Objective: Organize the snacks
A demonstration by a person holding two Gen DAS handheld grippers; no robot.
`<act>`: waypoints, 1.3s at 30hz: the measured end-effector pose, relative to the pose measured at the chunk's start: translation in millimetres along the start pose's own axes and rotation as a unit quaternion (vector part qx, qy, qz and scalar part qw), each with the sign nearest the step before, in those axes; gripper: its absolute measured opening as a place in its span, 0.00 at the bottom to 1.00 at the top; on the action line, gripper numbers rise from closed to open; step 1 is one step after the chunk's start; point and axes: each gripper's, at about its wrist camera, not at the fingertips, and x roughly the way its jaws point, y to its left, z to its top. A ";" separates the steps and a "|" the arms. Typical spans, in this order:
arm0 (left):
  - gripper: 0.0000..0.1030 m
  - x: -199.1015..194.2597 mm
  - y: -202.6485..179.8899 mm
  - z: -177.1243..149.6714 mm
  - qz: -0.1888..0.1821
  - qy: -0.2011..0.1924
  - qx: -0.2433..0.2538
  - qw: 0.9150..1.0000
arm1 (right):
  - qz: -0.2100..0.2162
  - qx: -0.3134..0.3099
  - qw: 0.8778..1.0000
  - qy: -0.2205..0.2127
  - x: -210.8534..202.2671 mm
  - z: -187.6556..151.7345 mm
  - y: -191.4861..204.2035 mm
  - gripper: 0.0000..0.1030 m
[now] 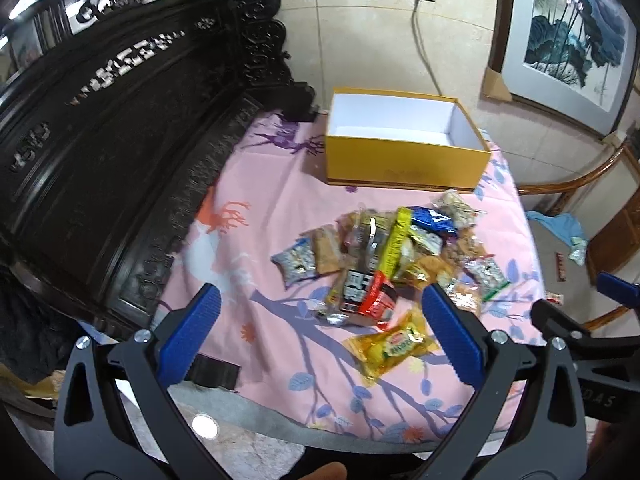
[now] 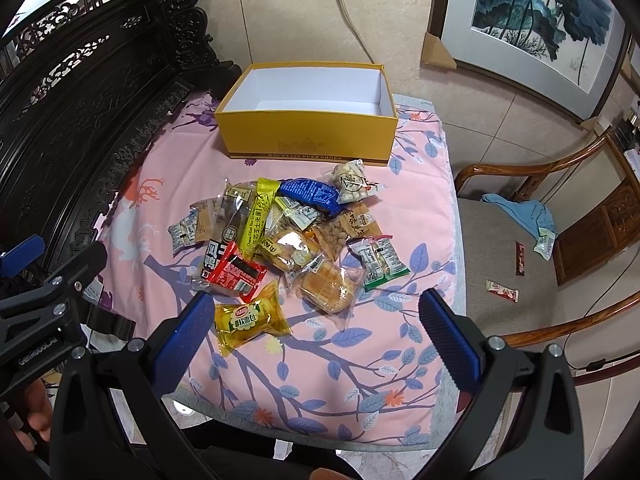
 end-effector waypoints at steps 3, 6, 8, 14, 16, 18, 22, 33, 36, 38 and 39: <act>0.98 0.2 0.4 1.9 0.019 -0.003 -0.002 1.000 | 0.001 -0.001 1.000 -0.001 0.0 0.6 0.0 0.99; 0.98 -1.3 -1.1 2.2 0.037 -0.010 0.002 0.999 | 0.003 0.000 1.000 -0.001 0.4 0.8 -0.7 0.99; 0.98 -1.9 -2.7 2.2 0.030 -0.012 0.005 0.999 | 0.004 0.000 1.000 -0.001 0.3 1.0 -1.0 0.99; 0.98 -3.0 -5.6 2.9 -0.002 -0.013 0.001 1.000 | 0.007 0.002 1.000 0.000 0.3 1.4 -1.1 0.99; 0.98 -4.4 -4.3 3.2 -0.006 -0.016 -0.005 1.000 | 0.006 0.003 1.000 0.001 0.4 1.9 -0.6 0.99; 0.98 -3.8 -3.0 3.3 -0.011 -0.014 -0.010 1.000 | 0.006 0.004 1.000 0.002 1.0 2.5 -0.8 0.99; 0.98 -3.9 -4.1 2.8 -0.007 -0.019 -0.003 1.000 | 0.007 0.004 1.000 0.002 1.1 2.7 -1.5 0.99; 0.98 1.1 -4.3 -0.9 -0.012 -0.012 0.007 1.000 | 0.007 0.002 1.000 0.002 1.4 1.4 -2.1 0.99; 0.98 1.5 -3.6 -1.8 -0.009 -0.011 0.009 1.000 | 0.007 0.003 1.000 0.003 1.5 1.1 -2.1 0.99; 0.98 2.3 -2.7 -1.9 -0.008 -0.010 0.007 1.000 | 0.008 0.002 1.000 0.002 1.7 0.7 -1.6 0.99; 0.98 2.7 -2.1 -1.9 -0.009 -0.009 0.006 1.000 | 0.007 0.002 1.000 0.002 1.7 0.6 -1.6 0.99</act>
